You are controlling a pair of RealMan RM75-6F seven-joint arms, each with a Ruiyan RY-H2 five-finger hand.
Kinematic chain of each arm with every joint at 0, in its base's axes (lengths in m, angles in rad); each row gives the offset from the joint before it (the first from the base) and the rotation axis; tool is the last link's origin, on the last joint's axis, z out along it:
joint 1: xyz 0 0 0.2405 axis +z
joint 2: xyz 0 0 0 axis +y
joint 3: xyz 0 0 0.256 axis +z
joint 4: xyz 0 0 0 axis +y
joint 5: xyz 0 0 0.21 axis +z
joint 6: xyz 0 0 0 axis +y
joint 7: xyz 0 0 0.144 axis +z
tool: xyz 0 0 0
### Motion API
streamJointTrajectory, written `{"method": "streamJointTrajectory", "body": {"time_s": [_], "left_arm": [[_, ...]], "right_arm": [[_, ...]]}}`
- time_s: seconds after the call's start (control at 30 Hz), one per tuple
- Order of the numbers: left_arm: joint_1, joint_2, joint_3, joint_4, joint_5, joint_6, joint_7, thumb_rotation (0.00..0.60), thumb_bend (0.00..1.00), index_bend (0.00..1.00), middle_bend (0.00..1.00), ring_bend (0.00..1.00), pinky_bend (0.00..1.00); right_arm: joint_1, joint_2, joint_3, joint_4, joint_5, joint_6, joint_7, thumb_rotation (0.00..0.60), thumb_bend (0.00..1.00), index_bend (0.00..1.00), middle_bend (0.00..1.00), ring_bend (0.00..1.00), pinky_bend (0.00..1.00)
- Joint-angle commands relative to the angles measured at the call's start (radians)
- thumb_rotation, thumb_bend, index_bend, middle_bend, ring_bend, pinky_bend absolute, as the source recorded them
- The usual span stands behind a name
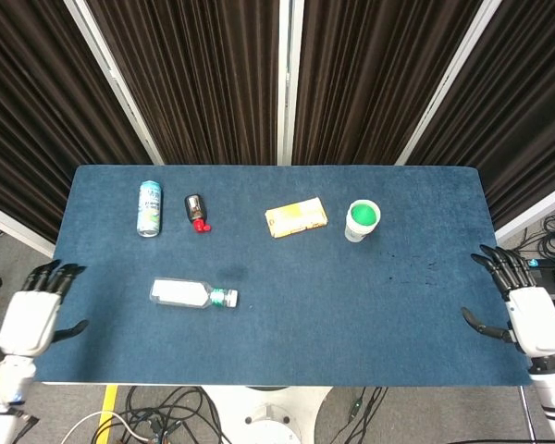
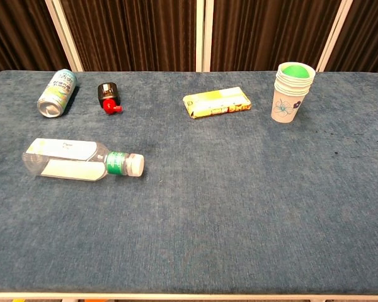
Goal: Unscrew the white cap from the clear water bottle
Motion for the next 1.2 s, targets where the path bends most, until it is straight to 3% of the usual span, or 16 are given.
{"method": "streamJointTrajectory", "body": {"time_s": [0.03, 0.2, 0.33, 0.63, 0.93, 1.1, 1.2], "left_arm": [[-0.124, -0.011, -0.030, -0.042, -0.005, -0.171, -0.003, 0.600, 0.11, 0.15, 0.16, 0.09, 0.15], [-0.244, -0.065, -0.053, -0.034, -0.089, -0.364, 0.020, 0.600, 0.11, 0.14, 0.16, 0.09, 0.15], [-0.304, -0.117, -0.060, 0.002, -0.167, -0.459, 0.081, 0.600, 0.11, 0.15, 0.16, 0.09, 0.15], [-0.359, -0.264, -0.068, 0.127, -0.321, -0.501, 0.169, 0.600, 0.11, 0.20, 0.18, 0.09, 0.17], [-0.386, -0.364, -0.059, 0.230, -0.345, -0.511, 0.125, 0.600, 0.18, 0.28, 0.26, 0.16, 0.19], [-0.378, -0.417, -0.057, 0.319, -0.261, -0.451, -0.011, 0.600, 0.31, 0.46, 0.45, 0.37, 0.30], [-0.370, -0.442, -0.047, 0.376, -0.157, -0.386, -0.189, 0.600, 0.38, 0.58, 0.59, 0.50, 0.31]], "right_arm": [[0.007, 0.013, 0.004, -0.010, -0.006, -0.002, -0.001, 0.600, 0.19, 0.11, 0.05, 0.00, 0.00], [0.007, 0.019, 0.001, -0.008, -0.008, -0.001, 0.015, 0.600, 0.19, 0.11, 0.05, 0.00, 0.00], [0.004, 0.014, -0.004, 0.001, -0.005, 0.001, 0.025, 0.600, 0.19, 0.11, 0.05, 0.00, 0.00], [0.006, 0.000, -0.010, 0.021, -0.003, -0.007, 0.047, 0.600, 0.19, 0.11, 0.05, 0.00, 0.00], [0.004, -0.012, -0.016, 0.033, -0.002, -0.007, 0.056, 0.600, 0.20, 0.10, 0.05, 0.00, 0.00], [0.006, -0.017, -0.012, 0.023, 0.002, -0.005, 0.056, 0.600, 0.19, 0.10, 0.05, 0.00, 0.00], [0.007, -0.014, 0.014, -0.015, 0.029, 0.008, 0.027, 0.600, 0.19, 0.10, 0.06, 0.00, 0.00]]}}
